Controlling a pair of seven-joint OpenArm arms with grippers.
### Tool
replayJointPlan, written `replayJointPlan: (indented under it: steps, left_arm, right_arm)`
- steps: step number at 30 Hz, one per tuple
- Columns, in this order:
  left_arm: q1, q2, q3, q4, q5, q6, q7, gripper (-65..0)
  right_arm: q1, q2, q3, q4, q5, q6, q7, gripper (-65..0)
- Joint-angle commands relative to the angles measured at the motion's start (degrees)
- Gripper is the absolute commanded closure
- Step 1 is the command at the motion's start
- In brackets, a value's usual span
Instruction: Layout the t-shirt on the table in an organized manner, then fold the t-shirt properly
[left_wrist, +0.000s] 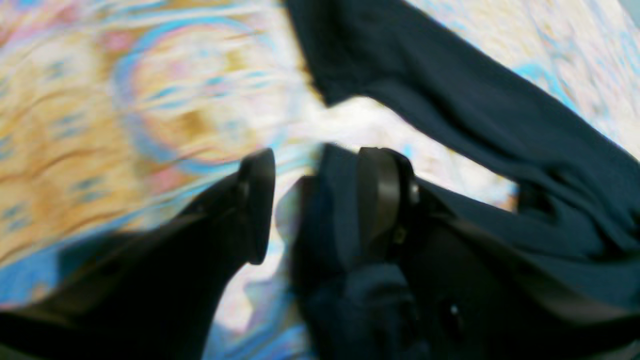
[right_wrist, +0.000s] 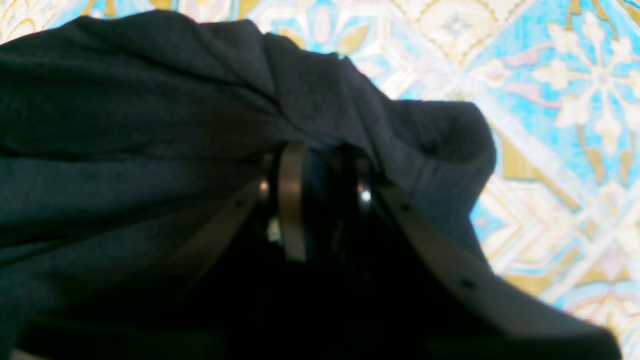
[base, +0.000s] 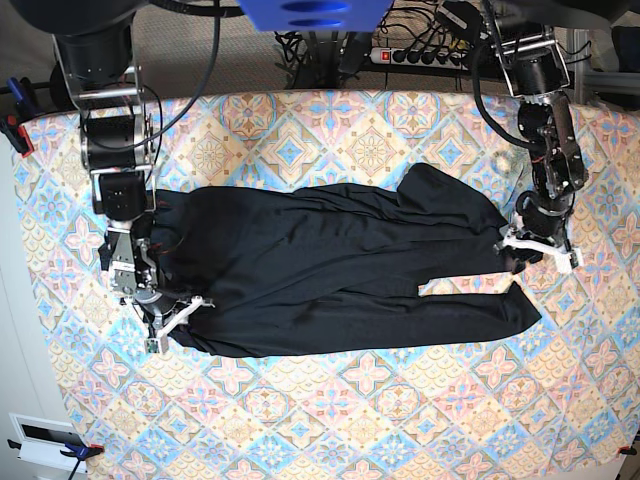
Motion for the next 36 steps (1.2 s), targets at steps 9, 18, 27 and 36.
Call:
replayJointPlan:
  steps: [9,18,27,36]
  left_arm:
    - [2.0,-0.96,3.94,7.08,-0.58,-0.4,-1.51,-25.2]
    - [4.02,-0.96,4.12,7.52,-0.58,-0.4,-1.51,-25.3]
    - [4.11,-0.87,4.21,7.43,-0.49,-0.4,-1.51,-25.3]
    - [3.94,0.36,4.21,7.34,-0.06,-0.4,-1.51,-25.2]
  right_arm:
    - [7.59,0.68,0.11,-2.74,-7.78,-1.9,2.63,-11.6]
    - [2.05,0.68,3.89,14.75,-16.4,-4.71,-1.32,-11.5]
    - [-12.81,0.68,16.03,37.96,-16.57,-4.62,-8.71,-11.6]
    - [-15.18,0.51,16.03,38.05,-16.48,-1.02,-12.22,-11.4]
